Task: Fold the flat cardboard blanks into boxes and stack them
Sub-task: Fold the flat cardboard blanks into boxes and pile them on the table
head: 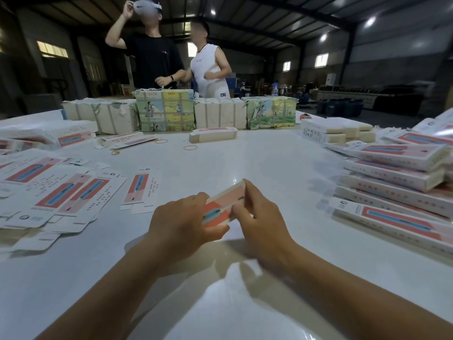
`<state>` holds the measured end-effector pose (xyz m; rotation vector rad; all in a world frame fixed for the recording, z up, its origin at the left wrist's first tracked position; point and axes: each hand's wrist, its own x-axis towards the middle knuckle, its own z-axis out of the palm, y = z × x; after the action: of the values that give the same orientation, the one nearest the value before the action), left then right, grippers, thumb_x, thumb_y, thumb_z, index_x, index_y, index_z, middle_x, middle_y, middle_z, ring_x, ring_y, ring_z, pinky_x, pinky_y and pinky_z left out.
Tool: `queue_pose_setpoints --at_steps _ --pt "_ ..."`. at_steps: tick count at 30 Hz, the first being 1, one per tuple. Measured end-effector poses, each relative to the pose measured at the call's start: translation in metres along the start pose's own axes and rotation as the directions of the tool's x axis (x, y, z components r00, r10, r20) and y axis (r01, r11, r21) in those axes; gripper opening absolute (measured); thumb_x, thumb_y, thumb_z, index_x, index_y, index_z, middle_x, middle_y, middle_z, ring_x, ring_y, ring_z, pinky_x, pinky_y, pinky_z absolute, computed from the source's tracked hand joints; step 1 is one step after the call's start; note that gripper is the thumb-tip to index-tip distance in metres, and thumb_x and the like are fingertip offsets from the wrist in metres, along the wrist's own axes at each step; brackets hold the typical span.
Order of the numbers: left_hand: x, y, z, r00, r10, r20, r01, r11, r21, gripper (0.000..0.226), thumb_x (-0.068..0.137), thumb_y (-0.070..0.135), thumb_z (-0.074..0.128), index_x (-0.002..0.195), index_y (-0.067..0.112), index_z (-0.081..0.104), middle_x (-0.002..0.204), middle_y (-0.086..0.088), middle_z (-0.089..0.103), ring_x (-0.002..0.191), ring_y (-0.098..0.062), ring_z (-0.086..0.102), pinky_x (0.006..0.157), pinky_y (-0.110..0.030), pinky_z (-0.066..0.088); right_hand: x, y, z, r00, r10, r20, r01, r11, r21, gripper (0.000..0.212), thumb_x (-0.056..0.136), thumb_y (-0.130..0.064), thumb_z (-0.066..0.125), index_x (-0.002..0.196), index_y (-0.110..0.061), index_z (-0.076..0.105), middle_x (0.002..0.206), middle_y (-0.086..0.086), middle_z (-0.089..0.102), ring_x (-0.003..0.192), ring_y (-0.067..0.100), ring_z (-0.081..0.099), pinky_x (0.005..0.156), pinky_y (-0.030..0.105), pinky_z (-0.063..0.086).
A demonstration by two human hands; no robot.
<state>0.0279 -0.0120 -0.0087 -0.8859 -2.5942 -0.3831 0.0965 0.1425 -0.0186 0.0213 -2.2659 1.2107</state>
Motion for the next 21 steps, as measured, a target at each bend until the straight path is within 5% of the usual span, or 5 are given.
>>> queue_pose_setpoints --at_steps 4,7,13,17,21 --pt "0.003 -0.013 -0.003 0.997 -0.016 0.073 0.018 0.999 -0.035 0.048 0.074 0.072 0.054 0.105 0.036 0.044 0.093 0.017 0.055 0.072 -0.009 0.058 0.063 -0.020 0.049 0.005 0.005 -0.006 0.975 -0.025 0.221 0.045 0.995 -0.089 0.067 0.090 -0.024 0.055 0.146 -0.033 0.020 0.141 -0.016 0.034 0.122 0.002 0.039 0.100 0.017 0.035" --pt "0.004 -0.019 -0.007 0.991 0.004 0.135 0.001 0.999 -0.039 0.047 0.073 0.070 0.059 0.102 0.037 0.043 0.093 0.019 0.054 0.075 -0.008 0.059 0.067 -0.018 0.050 0.007 0.006 -0.010 0.922 -0.175 0.345 0.274 0.924 -0.265 0.096 0.079 -0.033 0.059 0.139 -0.052 -0.012 0.152 -0.026 -0.013 0.141 0.002 -0.003 0.113 0.022 0.014" --pt "-0.001 -0.023 -0.004 0.984 0.082 0.155 -0.068 0.993 -0.094 0.055 0.073 0.069 0.060 0.117 0.039 0.049 0.107 0.018 0.060 0.086 -0.006 0.059 0.074 -0.011 0.044 0.012 0.019 -0.013 0.812 -0.379 0.443 0.579 0.613 -0.538 0.061 0.084 -0.021 0.065 0.141 -0.021 0.043 0.135 0.007 0.049 0.119 0.031 0.042 0.096 0.044 0.039" --pt "0.003 -0.024 -0.006 0.970 0.156 -0.187 -0.155 0.988 0.023 0.076 0.075 0.065 0.047 0.129 0.012 0.056 0.130 -0.007 0.056 0.118 -0.030 0.049 0.097 -0.050 0.041 0.030 0.023 -0.038 0.898 -0.290 0.332 0.440 0.569 -0.695 0.053 0.092 -0.037 0.053 0.142 -0.032 0.038 0.124 0.008 0.051 0.107 0.028 0.043 0.085 0.037 0.037" --pt "0.004 -0.028 0.005 0.994 0.035 -0.101 -0.039 0.999 -0.036 0.064 0.075 0.059 0.048 0.116 0.013 0.065 0.124 -0.005 0.060 0.117 -0.028 0.048 0.096 -0.046 0.039 0.059 0.031 -0.118 0.962 -0.247 0.112 0.231 0.532 -0.815 0.044 0.094 -0.041 0.048 0.137 -0.031 0.042 0.116 0.009 0.056 0.101 0.026 0.047 0.082 0.037 0.044"
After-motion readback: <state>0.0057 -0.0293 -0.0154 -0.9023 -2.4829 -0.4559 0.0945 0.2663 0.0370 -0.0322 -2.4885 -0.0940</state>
